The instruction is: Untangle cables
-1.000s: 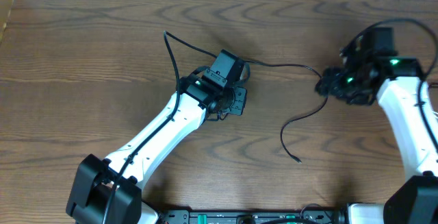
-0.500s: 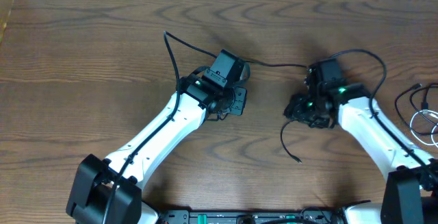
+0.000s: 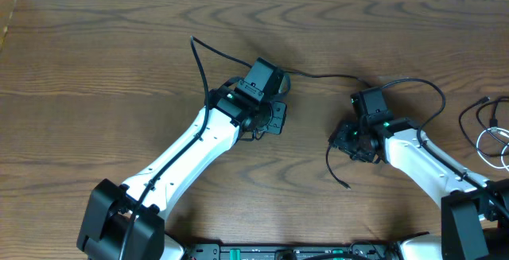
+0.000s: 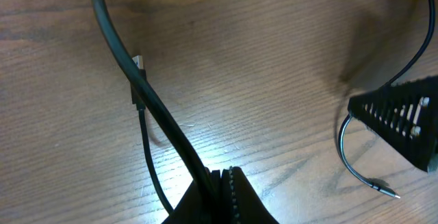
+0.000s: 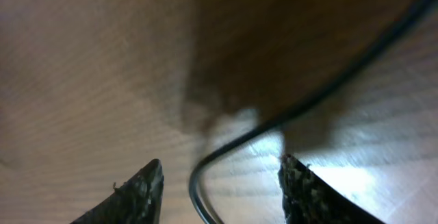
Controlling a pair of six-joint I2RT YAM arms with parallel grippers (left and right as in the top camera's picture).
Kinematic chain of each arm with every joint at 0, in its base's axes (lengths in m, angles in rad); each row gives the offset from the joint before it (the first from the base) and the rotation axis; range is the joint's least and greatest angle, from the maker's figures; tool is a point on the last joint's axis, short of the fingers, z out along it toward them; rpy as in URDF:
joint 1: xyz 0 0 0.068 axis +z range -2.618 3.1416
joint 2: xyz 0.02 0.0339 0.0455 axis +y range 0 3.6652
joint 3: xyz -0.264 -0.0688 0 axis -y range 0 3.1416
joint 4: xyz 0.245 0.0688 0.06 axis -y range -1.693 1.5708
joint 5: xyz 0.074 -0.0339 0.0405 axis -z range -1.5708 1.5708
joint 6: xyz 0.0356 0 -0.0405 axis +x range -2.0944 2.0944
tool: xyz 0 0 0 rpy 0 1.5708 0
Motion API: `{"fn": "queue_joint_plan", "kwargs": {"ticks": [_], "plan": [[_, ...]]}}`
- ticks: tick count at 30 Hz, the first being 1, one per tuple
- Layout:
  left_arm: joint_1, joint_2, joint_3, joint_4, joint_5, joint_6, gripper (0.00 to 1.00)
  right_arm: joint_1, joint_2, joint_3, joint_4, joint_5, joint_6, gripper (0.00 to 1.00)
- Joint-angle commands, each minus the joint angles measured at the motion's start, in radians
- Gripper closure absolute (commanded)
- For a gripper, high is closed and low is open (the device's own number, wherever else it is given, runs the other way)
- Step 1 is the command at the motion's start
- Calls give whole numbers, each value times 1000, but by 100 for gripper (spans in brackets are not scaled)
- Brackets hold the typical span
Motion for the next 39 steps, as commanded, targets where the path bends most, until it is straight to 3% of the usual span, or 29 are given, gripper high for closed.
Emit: {"fn": "queue_joint_plan", "kwargs": {"ticks": [1, 23, 39], "plan": [[-2, 2, -8, -3, 10, -3, 93, 21, -3, -22, 42, 13, 25, 55], [-2, 2, -8, -3, 10, -3, 92, 30, -3, -26, 53, 37, 25, 74], [-2, 2, -8, -5, 21, -10, 92, 30, 3, -31, 58, 71, 37, 75]]}}
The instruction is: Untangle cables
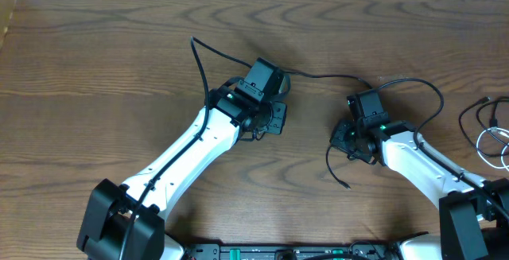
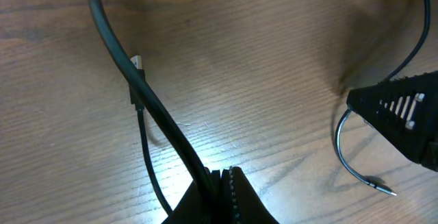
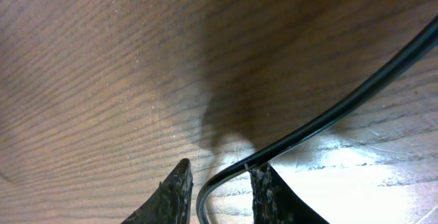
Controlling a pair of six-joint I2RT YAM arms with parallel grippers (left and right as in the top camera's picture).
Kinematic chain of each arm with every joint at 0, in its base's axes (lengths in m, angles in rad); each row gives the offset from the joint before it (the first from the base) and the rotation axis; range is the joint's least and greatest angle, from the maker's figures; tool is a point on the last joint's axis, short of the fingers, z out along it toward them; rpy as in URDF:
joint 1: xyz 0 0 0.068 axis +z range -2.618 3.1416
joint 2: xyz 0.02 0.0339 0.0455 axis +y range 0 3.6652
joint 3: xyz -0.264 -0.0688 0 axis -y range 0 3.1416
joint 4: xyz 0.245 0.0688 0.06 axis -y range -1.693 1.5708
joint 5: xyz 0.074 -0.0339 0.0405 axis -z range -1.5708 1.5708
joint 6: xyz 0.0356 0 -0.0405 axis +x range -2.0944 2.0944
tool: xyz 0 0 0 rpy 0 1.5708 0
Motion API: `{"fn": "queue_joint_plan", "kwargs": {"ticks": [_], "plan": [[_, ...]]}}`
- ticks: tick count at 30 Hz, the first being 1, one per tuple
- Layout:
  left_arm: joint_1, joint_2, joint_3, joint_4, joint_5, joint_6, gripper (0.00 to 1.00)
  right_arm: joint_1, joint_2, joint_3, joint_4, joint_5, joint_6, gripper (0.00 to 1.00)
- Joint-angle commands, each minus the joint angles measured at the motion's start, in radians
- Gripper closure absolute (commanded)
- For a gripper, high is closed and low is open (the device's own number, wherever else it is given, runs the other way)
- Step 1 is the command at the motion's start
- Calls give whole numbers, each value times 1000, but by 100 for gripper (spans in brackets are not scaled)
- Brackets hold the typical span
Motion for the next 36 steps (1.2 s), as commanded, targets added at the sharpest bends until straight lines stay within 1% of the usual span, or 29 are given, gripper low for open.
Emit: {"fn": "queue_joint_plan", "kwargs": {"ticks": [1, 5, 12, 21, 26, 31, 35, 36], "plan": [[-2, 2, -8, -5, 8, -10, 92, 5, 3, -14, 6, 26, 14, 76], [-2, 2, -8, -5, 9, -10, 93, 5, 3, -14, 6, 31, 14, 78], [-2, 2, -8, -5, 9, -10, 92, 5, 3, -18, 6, 50, 14, 77], [-2, 2, -8, -5, 10, -10, 92, 10, 3, -19, 6, 53, 14, 80], [-2, 2, -8, -5, 9, -10, 92, 31, 3, -19, 6, 98, 42, 81], [-2, 2, -8, -5, 10, -10, 93, 57, 3, -19, 8, 105, 55, 87], [-2, 2, -8, -5, 10, -10, 92, 71, 3, -19, 10, 105, 55, 98], [-2, 2, -8, -5, 10, -10, 93, 74, 3, -19, 11, 105, 55, 99]]}}
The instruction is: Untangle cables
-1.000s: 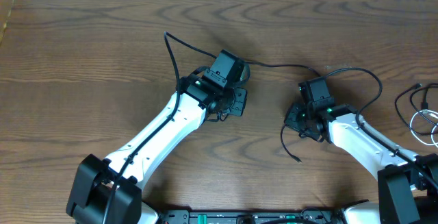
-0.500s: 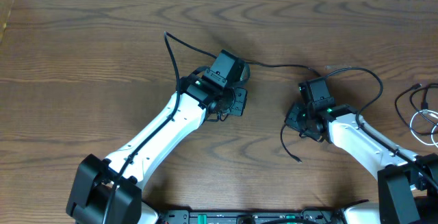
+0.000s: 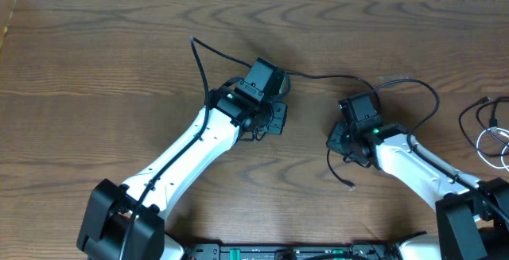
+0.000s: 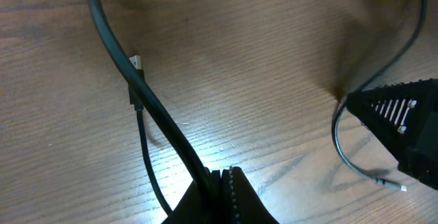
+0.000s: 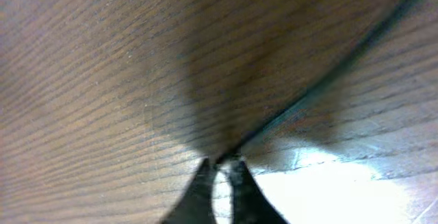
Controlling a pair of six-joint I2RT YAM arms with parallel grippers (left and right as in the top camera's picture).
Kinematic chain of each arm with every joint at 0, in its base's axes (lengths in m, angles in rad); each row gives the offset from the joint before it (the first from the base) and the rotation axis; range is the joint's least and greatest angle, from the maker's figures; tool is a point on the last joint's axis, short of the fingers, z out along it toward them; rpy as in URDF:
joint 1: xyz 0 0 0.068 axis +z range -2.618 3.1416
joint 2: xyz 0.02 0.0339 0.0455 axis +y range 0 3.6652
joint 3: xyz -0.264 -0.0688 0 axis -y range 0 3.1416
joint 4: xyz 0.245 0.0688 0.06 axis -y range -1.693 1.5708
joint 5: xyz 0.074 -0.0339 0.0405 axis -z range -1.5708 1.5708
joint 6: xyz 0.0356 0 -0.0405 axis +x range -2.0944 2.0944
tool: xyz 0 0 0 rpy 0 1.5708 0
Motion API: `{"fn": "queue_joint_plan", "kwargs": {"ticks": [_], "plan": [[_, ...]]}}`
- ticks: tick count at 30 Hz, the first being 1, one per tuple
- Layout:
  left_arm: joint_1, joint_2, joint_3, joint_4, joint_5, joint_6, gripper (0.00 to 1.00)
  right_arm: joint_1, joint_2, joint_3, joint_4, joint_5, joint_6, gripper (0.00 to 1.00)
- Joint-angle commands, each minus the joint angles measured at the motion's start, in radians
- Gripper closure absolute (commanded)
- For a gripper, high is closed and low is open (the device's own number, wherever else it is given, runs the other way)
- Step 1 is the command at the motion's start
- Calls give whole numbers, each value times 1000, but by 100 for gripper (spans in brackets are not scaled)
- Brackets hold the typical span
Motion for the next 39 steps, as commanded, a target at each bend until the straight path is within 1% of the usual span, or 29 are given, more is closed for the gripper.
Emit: {"fn": "queue_joint_plan", "kwargs": {"ticks": [1, 8, 12, 15, 18, 21, 23, 24, 25, 27, 29, 30, 31, 34, 37, 39], "plan": [[-2, 2, -8, -5, 6, -10, 93, 16, 3, -8, 2, 22, 12, 99], [-2, 2, -8, -4, 16, -14, 92, 23, 3, -8, 68, -20, 11, 99], [-2, 2, -8, -2, 16, -24, 92, 23, 3, -8, 186, -124, -25, 99], [-2, 2, -8, -2, 16, -24, 93, 23, 2, -8, 233, -147, -27, 99], [-2, 2, -8, -2, 17, -24, 93, 23, 2, -8, 218, -131, -14, 99], [-2, 2, -8, -2, 17, -24, 92, 23, 2, -8, 150, -48, 89, 99], [-2, 2, -8, -2, 17, -24, 92, 23, 2, -8, 124, 34, 142, 94], [-2, 2, -8, -3, 17, -24, 92, 23, 2, -8, 129, 66, 146, 89], [-2, 2, -8, -3, 17, -24, 93, 23, 2, -8, 142, 86, 145, 82], [-2, 2, -8, -5, 17, -24, 93, 23, 2, -8, 180, 97, 116, 80], [-2, 2, -8, -9, 17, -24, 93, 23, 2, -3, 217, 88, -4, 80], [-2, 2, -8, -10, 17, -24, 92, 23, 2, 20, 194, 89, -74, 76], [-2, 2, -8, -9, 16, -24, 93, 23, 2, 43, 161, 89, -107, 72], [-2, 2, -8, -9, 16, -24, 92, 22, 2, 140, 19, 93, -160, 70], [-2, 2, -8, -9, 16, -24, 93, 21, 2, 285, -158, 114, -221, 66], [-2, 2, -8, -9, 16, -24, 93, 21, 2, 381, -274, 124, -229, 64]]}}
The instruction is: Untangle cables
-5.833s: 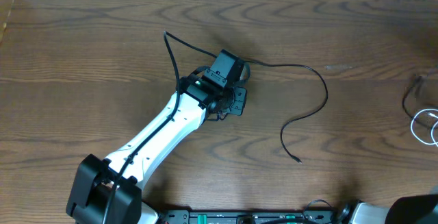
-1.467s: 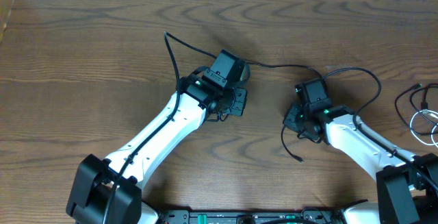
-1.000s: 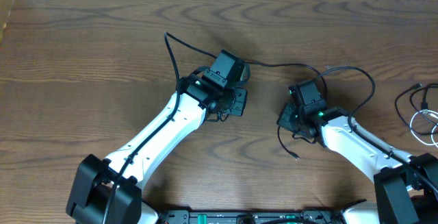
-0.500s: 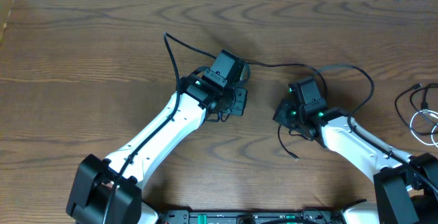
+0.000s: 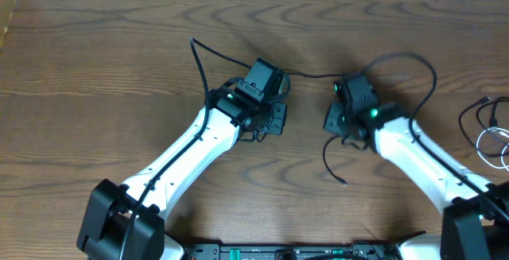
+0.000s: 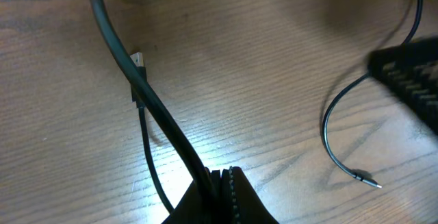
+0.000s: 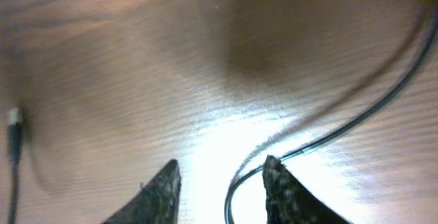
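A thick black cable (image 6: 133,80) runs from the upper left down into my left gripper (image 6: 222,177), which is shut on it; overhead that gripper (image 5: 273,118) sits mid-table. Beside it lies a thinner lead with a USB plug (image 6: 139,62). A thin black cable (image 5: 318,75) crosses to the right, loops back and ends in a jack tip (image 5: 343,183). My right gripper (image 5: 333,122) is open, and the thin cable (image 7: 328,136) curves down between its fingers (image 7: 282,183), close to the right one.
A bundle of black and white cables (image 5: 487,129) lies at the table's right edge. The wooden table (image 5: 95,69) stretches away to the left and back. The right gripper shows blurred at the right edge of the left wrist view.
My right gripper was shut on the thin cable and is now open, standing farther back and left. The cable's loose jack end has shifted slightly left. The left gripper has not moved.
My right gripper stood open round the thin cable, then had narrowed on it, then was shut on it and a little to the left. Now it is open again farther back. My left gripper stayed shut on the thick cable throughout.
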Controlling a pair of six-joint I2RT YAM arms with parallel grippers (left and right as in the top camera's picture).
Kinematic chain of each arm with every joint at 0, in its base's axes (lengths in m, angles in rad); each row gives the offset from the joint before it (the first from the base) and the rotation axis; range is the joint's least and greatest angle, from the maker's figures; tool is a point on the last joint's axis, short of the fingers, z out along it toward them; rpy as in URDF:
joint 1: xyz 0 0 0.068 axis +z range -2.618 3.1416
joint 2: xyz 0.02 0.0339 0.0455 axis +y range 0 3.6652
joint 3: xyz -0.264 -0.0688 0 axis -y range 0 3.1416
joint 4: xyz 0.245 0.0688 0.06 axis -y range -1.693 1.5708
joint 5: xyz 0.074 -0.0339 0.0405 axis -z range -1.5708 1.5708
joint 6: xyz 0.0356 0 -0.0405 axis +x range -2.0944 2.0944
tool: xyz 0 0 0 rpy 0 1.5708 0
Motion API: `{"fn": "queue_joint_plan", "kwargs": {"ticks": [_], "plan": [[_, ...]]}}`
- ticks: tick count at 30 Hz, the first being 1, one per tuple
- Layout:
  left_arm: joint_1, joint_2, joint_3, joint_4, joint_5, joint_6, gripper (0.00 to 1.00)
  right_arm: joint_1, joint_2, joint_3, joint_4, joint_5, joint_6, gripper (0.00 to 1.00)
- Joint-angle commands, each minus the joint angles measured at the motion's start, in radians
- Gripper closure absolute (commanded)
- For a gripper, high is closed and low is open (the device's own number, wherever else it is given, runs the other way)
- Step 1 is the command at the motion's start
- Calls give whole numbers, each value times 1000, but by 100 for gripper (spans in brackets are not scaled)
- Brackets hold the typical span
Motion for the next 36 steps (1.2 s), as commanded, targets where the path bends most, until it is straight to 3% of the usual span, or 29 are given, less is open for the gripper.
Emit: {"fn": "queue_joint_plan", "kwargs": {"ticks": [1, 10, 13, 21, 29, 36], "plan": [[-2, 2, -8, -3, 9, -2, 93, 3, -3, 174, -132, 41, -83, 63], [-2, 2, -8, -3, 9, -2, 93, 5, 43, 224, -312, 41, 55, 59], [-2, 2, -8, -3, 9, -2, 92, 12, 109, 224, -323, 41, 79, 54], [-2, 2, -8, -3, 9, -2, 93, 30, 288, 224, -312, 41, 142, 53], [-2, 2, -8, -3, 9, -2, 93, 30, 340, 222, -287, 42, 193, 57], [-2, 2, -8, -3, 9, -2, 93, 30, 340, 206, -267, 43, 227, 70]]}}
